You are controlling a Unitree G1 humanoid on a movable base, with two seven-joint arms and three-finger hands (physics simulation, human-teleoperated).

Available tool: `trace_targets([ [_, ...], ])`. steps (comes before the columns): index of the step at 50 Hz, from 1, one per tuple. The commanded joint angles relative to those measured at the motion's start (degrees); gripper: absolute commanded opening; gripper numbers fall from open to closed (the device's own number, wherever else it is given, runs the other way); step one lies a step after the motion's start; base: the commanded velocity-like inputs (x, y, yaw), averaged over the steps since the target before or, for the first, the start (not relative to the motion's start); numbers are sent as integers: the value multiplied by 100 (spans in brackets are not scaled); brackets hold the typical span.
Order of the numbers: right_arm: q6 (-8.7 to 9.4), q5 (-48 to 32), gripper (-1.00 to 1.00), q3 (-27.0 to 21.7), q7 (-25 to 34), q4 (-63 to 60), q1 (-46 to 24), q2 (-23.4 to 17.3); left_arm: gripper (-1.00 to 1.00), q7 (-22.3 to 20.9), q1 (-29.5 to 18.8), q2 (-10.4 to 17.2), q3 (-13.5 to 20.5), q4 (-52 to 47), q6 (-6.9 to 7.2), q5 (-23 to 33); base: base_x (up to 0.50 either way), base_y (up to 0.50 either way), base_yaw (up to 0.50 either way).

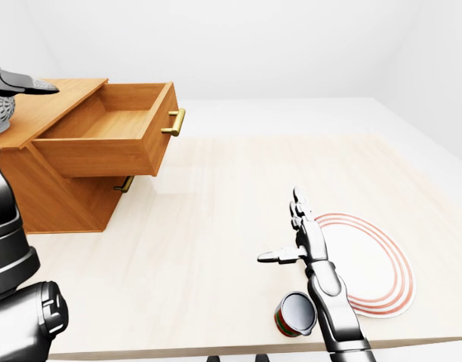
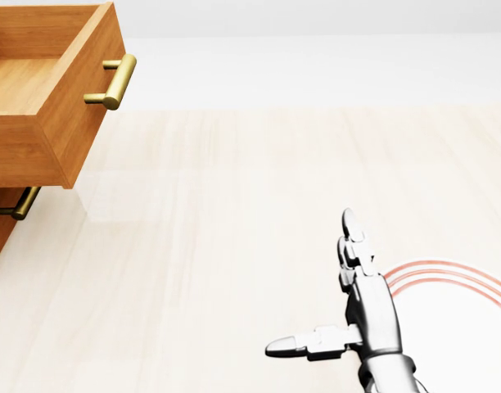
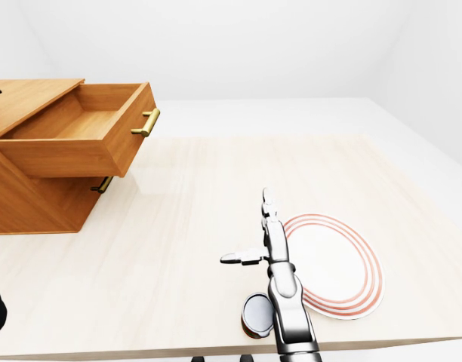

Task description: Put the bowl on top of the cabinet.

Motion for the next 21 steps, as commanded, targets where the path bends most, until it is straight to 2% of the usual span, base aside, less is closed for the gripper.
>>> trace_targets([
  [1,12,-9,100,17,1,-50,33,2,100,-1089,330,-369,127,-2428,0,205,0,0,0],
  [2,7,-4,100,11,1,-36,23,2,100,-1309,390,-432,129,-2957,0,278,0,0,0],
  [10,18,-10,100,29,4,-105,65,4,100,-1881,465,-704,61,-3970,0,482,0,0,0],
  [13,10,-12,100,30,4,-93,63,3,100,-2295,452,-783,-75,-4580,0,764,0,0,0],
  [21,23,-3,100,24,9,-145,83,0,100,-2657,432,-1047,-166,-4812,0,1210,0,0,0],
])
